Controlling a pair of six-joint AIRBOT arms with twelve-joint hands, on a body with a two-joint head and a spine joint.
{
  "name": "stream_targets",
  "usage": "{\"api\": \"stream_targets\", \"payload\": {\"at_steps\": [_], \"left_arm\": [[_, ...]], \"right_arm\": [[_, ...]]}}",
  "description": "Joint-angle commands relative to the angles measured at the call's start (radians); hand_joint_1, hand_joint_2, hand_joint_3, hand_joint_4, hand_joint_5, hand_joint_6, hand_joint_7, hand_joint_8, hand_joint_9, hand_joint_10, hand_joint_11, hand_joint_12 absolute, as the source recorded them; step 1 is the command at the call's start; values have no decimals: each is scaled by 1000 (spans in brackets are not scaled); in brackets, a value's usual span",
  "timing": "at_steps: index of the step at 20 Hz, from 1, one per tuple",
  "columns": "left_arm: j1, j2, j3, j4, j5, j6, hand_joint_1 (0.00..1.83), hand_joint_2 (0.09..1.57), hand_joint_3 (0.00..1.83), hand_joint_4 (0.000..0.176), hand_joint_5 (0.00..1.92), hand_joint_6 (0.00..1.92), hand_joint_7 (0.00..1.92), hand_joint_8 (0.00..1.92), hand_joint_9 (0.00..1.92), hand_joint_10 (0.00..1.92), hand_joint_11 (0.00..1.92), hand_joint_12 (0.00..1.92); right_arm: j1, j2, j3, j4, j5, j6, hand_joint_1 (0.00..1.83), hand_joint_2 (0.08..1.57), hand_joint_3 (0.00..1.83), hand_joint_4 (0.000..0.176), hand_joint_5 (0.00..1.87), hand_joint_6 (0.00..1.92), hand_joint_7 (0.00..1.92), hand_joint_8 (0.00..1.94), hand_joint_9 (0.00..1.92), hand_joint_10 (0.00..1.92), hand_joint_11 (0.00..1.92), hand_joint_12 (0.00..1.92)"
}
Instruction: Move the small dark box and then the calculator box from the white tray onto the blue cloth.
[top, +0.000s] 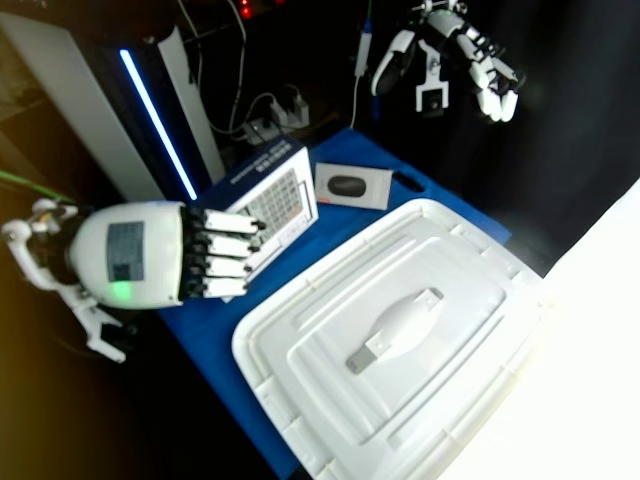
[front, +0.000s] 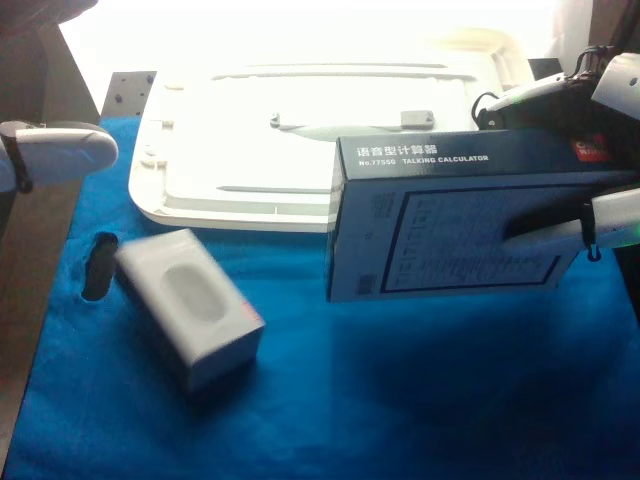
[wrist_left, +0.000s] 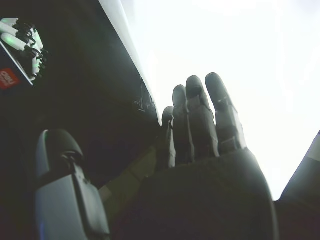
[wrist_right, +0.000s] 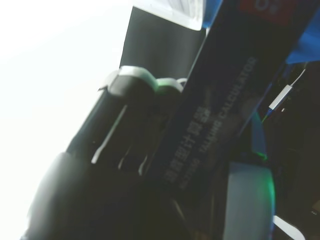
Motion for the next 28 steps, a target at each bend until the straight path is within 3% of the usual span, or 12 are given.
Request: {"api": "stream_targets", "payload": {"at_steps": [1, 8, 10, 11, 12, 13, 15, 16, 17, 20, 24, 28], "left_arm": [[-7, -2, 1, -32, -120, -4, 563, 879, 0, 74, 100, 0, 327, 0, 347, 0, 0, 817], [-7, -3, 1, -30, -119, -4, 556, 879, 1, 78, 95, 1, 349, 3, 357, 2, 0, 789], [-7, -3, 1, -29, -119, -4, 551, 878, 1, 84, 97, 2, 350, 3, 356, 1, 0, 789], [-7, -3, 1, -29, -119, -4, 560, 882, 1, 85, 105, 3, 353, 2, 354, 0, 0, 801], [-7, -3, 1, -29, -118, -4, 560, 882, 1, 85, 105, 3, 353, 2, 354, 0, 0, 801], [-7, -4, 1, -28, -117, -4, 558, 885, 2, 84, 106, 2, 355, 2, 356, 1, 0, 818], [-7, -5, 1, -28, -116, -4, 560, 884, 0, 85, 111, 2, 361, 3, 363, 2, 0, 837], [-7, -5, 1, -27, -116, -4, 557, 889, 1, 78, 99, 0, 344, 0, 353, 0, 0, 829], [-7, -5, 1, -26, -115, -4, 548, 892, 2, 76, 93, 0, 343, 0, 350, 0, 0, 826], [-7, -6, 1, -26, -113, -4, 542, 891, 1, 75, 86, 0, 339, 0, 349, 0, 0, 827], [-7, -10, 2, -26, -113, -4, 547, 897, 1, 73, 79, 0, 333, 0, 347, 0, 0, 850], [-7, -17, 5, -26, -113, -4, 526, 899, 1, 73, 63, 1, 326, 0, 348, 1, 0, 834]], "right_arm": [[6, -2, -2, 42, 116, 5, 1126, 1190, 1, 0, 838, 1185, 1079, 1137, 1091, 1525, 999, 1817], [-12, -10, 3, 41, 110, 4, 1128, 1183, 0, 0, 852, 1163, 1085, 1085, 1076, 1505, 980, 1835], [-16, -12, 3, 41, 109, 4, 1134, 1169, 0, 0, 878, 1123, 1130, 917, 1103, 1366, 997, 1762], [-17, -14, 3, 41, 109, 4, 1137, 1165, 0, 0, 885, 1111, 1222, 565, 1153, 1112, 1004, 1622], [-19, -15, 4, 41, 109, 4, 1137, 1165, 0, 0, 885, 1111, 1222, 565, 1153, 1112, 1004, 1622], [-19, -17, 4, 42, 109, 4, 1151, 1118, 2, 0, 970, 980, 1208, 1005, 1195, 1495, 1100, 1822], [-19, -18, 5, 42, 110, 4, 1145, 1122, 1, 0, 962, 994, 1139, 1141, 1145, 1585, 1067, 1884], [-19, -18, 6, 42, 110, 4, 926, 1095, 0, 0, 907, 128, 1083, 397, 1017, 942, 809, 1591], [-19, -18, 6, 42, 110, 4, 900, 1110, 0, 0, 915, 31, 1131, 206, 1027, 816, 768, 1576], [-19, -18, 5, 42, 111, 4, 812, 1104, 0, 0, 832, 0, 1109, 31, 996, 603, 675, 1493], [-19, -17, 1, 39, 114, 4, 502, 1073, 0, 0, 566, 0, 788, 0, 766, 40, 258, 1199], [-19, -17, 0, 39, 116, 4, 393, 1055, 0, 0, 487, 0, 727, 0, 742, 4, 276, 1135]]}}
